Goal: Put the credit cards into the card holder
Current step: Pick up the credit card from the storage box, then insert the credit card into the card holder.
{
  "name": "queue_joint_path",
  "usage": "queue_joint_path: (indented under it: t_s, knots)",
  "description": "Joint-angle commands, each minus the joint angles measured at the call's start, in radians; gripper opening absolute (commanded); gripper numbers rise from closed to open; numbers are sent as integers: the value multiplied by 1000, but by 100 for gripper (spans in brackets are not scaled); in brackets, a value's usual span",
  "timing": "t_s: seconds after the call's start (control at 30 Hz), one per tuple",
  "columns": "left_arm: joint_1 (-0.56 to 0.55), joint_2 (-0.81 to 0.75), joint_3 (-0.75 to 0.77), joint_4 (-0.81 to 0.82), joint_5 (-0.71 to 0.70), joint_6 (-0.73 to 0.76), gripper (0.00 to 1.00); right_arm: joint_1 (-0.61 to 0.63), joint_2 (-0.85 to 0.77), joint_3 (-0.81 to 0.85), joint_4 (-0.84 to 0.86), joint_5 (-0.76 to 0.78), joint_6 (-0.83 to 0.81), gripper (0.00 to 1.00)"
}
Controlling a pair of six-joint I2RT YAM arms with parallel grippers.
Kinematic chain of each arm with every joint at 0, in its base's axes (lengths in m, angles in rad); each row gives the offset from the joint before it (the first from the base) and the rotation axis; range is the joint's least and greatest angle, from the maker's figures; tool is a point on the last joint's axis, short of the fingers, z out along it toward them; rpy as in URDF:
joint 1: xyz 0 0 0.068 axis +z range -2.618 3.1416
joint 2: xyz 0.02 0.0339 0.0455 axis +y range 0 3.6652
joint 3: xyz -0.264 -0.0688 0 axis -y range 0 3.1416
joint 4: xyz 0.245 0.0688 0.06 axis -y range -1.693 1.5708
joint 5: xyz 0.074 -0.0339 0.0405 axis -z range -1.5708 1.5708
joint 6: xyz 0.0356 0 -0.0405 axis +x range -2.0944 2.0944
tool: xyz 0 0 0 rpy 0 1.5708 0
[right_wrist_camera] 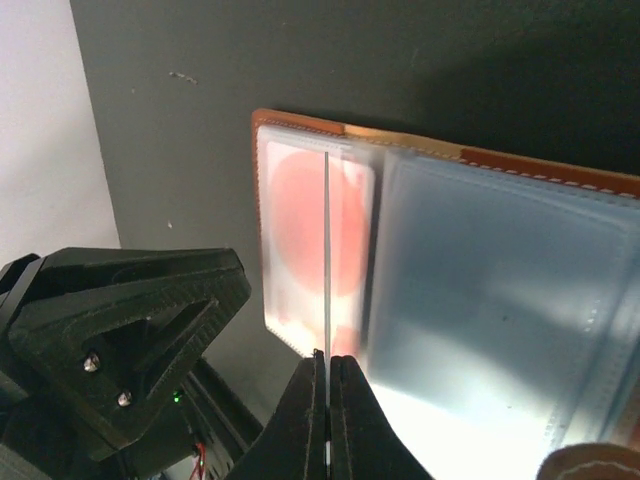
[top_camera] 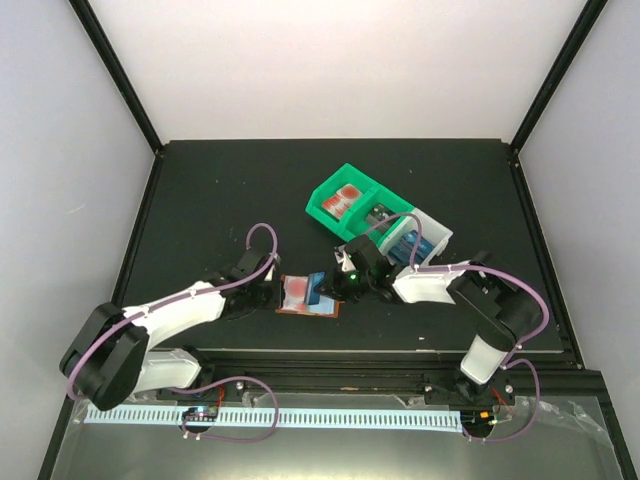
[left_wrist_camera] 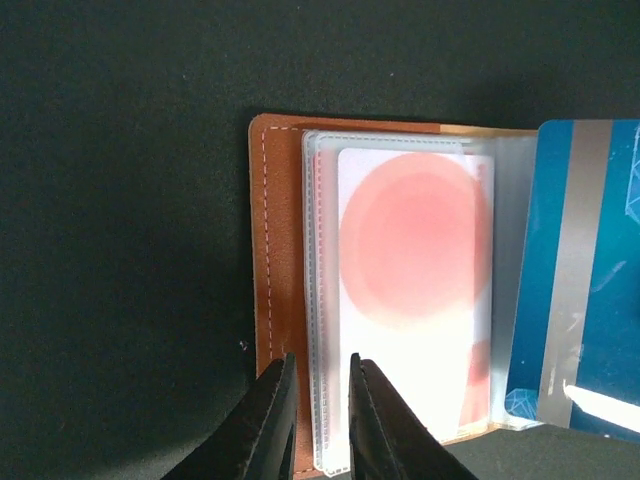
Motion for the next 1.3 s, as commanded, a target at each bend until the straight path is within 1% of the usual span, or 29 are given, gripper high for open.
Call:
queue_joint_path:
  t_s: [0.0, 0.17, 0.4, 0.73, 0.87, 1.03, 1.27]
  knots:
    - [6, 23, -10, 19, 25, 12, 17, 7, 7, 12, -20, 65, 11, 1]
    - [5, 42, -14, 27, 28, 12, 17, 7, 46, 22, -15, 55, 13, 1]
    - [7, 96, -14, 23, 24, 2, 17, 10, 109, 27, 47, 2, 48, 1]
    - [5, 99, -10, 17, 15, 0, 17, 23, 149, 44, 63, -19, 57, 1]
    - [5, 90, -10, 14, 13, 2, 17, 27, 163, 53, 66, -39, 33, 1]
    - [7, 76, -5, 7, 4, 1, 19, 28, 174, 60, 46, -58, -35, 1]
    - [5, 63, -4, 3, -17, -5, 24, 28, 205, 115, -30, -84, -139, 3]
